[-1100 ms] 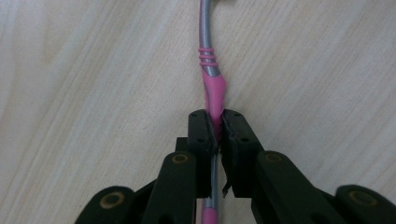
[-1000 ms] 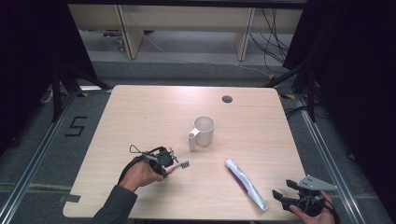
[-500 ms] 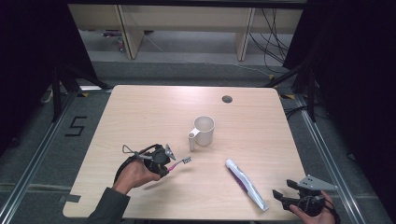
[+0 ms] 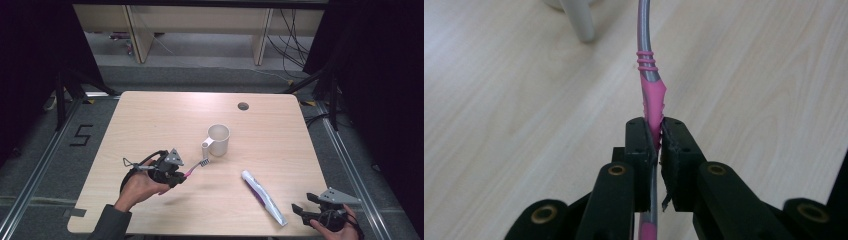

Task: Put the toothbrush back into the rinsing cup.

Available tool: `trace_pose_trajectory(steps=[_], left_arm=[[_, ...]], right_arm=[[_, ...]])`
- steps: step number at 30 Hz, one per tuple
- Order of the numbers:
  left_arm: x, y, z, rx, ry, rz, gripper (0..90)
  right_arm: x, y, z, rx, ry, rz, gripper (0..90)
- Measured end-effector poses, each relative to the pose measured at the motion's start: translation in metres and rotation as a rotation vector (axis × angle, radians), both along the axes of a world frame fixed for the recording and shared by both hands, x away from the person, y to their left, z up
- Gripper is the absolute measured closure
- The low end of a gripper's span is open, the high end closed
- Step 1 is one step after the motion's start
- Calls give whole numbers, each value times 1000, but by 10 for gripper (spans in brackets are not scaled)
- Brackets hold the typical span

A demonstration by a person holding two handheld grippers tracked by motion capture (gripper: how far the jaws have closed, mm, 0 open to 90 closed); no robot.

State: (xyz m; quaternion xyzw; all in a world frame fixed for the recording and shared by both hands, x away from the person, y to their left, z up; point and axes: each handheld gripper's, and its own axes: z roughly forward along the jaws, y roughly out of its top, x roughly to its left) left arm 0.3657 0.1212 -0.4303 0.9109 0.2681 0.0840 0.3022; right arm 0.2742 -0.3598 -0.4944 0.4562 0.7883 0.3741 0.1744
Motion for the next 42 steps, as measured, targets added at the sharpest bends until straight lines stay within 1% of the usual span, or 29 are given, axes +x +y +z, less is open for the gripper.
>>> trace_pose_trajectory(steps=[1, 2, 3, 4, 5, 7, 9, 10, 11, 12, 13, 15, 16, 17, 18, 19, 20, 22, 25, 27, 29, 32, 33, 34, 36, 38, 39, 40, 42], left_arm=[[-1, 0, 1, -19, -25, 2, 818], [-1, 0, 1, -19, -25, 2, 818], [0, 3, 4, -78, -57, 2, 818], [1, 4, 4, -92, -85, 30, 818], [2, 5, 4, -103, -105, 34, 818], [3, 8, 4, -157, -136, 47, 818], [4, 9, 4, -175, -157, 65, 817], [5, 10, 4, -184, -167, 78, 817], [5, 10, 4, -184, -167, 78, 817], [7, 11, 3, -187, -173, 89, 817], [8, 11, 3, -189, -188, 103, 817], [10, 12, 3, -219, -207, 133, 817], [11, 13, 4, -231, -233, 159, 817], [11, 12, 4, -251, -244, 175, 818], [12, 13, 5, -256, -262, 188, 818], [13, 13, 6, -279, -276, 203, 818], [13, 12, 6, -314, -282, 220, 817], [15, 11, 8, -343, -313, 247, 818], [18, 9, 10, -388, -329, 273, 818], [20, 6, 11, -404, -356, 289, 818], [23, 4, 13, -433, -354, 292, 818], [27, 0, 14, -461, -385, 299, 818], [28, 0, 15, -466, -389, 314, 818], [28, 0, 15, -466, -389, 314, 817], [32, -2, 16, -513, -415, 342, 818], [36, -2, 17, -545, -410, 358, 818], [37, -3, 17, -556, -426, 370, 818], [38, -3, 18, -562, -428, 369, 817], [39, -5, 18, -585, -433, 371, 817]], right_arm=[[0, 1, 0, 14, 13, 0, 279], [0, 0, 0, 14, 13, -2, 279], [0, 0, 0, 11, 8, -3, 278], [0, 0, 0, 5, 0, -4, 279], [0, 0, 0, 7, 6, -2, 279], [0, 0, -1, 17, 10, -8, 279], [0, -1, 0, 2, -1, -8, 278], [0, 0, -1, 22, 6, -14, 278], [0, 0, -1, 22, 6, -14, 278], [1, -1, -1, 0, -8, -8, 278], [1, -1, -1, 3, -7, -6, 278], [1, -2, -1, 1, -6, -7, 279], [1, -2, -1, 5, 3, -6, 278], [1, -2, -1, 4, -1, -4, 279], [1, -2, -1, 5, -2, -5, 279], [1, -2, -1, 5, -3, -6, 278], [1, -2, -1, 6, -2, -5, 279], [1, -2, -1, 3, -2, -3, 279], [1, -2, -1, 1, -3, -9, 279], [1, -2, -1, 3, -4, -6, 278], [1, -2, -1, 4, -4, -8, 279], [1, -2, -1, 5, -1, -9, 279], [1, -2, -1, 4, -3, -7, 279], [1, -2, -1, 4, -3, -7, 279], [1, -2, 0, 4, 3, -9, 279], [1, -2, -1, 3, -4, -6, 279], [1, -2, -1, 3, -3, -7, 278], [0, -1, -1, 20, 17, -19, 279], [0, -1, -1, 18, 16, -21, 279]])
